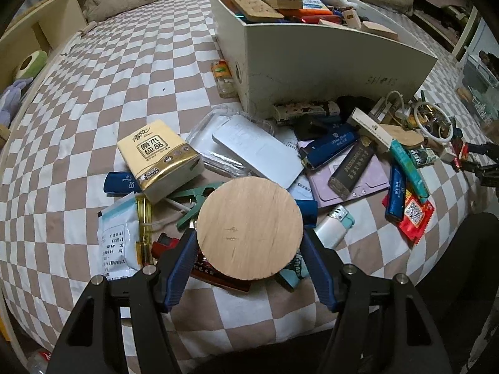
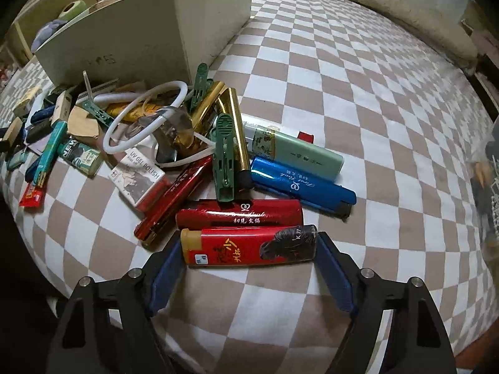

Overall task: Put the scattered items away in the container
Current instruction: 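Grasp the red lighter with the right gripper, then carry the wooden lid and red lighter over the white box and release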

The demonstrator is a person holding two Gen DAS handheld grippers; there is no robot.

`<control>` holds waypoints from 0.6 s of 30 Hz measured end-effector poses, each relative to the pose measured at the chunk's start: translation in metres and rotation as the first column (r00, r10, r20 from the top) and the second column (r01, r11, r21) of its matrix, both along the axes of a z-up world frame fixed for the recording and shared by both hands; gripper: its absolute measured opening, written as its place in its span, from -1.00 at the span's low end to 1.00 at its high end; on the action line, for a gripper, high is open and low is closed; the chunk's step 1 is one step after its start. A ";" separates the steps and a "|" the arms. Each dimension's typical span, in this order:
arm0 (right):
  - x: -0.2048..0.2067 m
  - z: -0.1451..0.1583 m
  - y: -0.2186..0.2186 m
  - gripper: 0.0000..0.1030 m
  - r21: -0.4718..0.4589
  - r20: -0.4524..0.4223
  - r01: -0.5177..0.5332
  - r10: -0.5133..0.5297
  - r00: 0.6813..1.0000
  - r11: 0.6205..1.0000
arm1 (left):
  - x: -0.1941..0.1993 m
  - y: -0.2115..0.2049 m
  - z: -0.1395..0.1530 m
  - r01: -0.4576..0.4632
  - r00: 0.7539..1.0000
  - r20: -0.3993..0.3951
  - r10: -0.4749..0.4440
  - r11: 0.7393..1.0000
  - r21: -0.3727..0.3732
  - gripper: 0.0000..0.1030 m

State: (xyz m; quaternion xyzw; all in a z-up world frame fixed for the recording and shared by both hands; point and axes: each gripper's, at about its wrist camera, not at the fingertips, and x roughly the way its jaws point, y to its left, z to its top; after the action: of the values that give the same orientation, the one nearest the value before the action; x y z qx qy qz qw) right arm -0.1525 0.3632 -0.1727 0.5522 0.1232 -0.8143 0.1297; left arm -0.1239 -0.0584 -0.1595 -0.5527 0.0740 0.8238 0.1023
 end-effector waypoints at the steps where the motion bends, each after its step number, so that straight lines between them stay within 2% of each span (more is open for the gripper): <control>1: 0.001 0.002 -0.001 0.59 -0.003 0.000 0.004 -0.004 1.000 1.000 | 0.001 0.001 0.001 0.001 1.000 -0.002 -0.001 1.000 0.001 0.30; 6: 0.011 0.018 -0.004 0.59 -0.025 -0.007 0.083 -0.084 0.996 0.996 | 0.006 0.005 0.009 0.008 1.000 -0.018 -0.007 1.000 0.018 0.30; 14: 0.031 0.060 -0.029 0.59 -0.103 -0.067 0.048 -0.055 0.996 0.994 | 0.010 0.016 0.043 0.007 0.994 -0.110 0.004 0.995 0.095 0.30; 18: 0.018 0.060 -0.061 0.59 -0.172 -0.098 0.015 -0.032 0.995 0.985 | 0.007 0.023 0.061 0.023 0.989 -0.151 -0.003 0.991 0.130 0.30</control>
State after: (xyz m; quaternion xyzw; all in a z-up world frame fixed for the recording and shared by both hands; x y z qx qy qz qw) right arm -0.1350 0.3023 -0.1123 0.4989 0.0527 -0.8500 0.1607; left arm -0.1164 -0.0357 -0.0980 -0.4807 0.0306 0.8654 0.1380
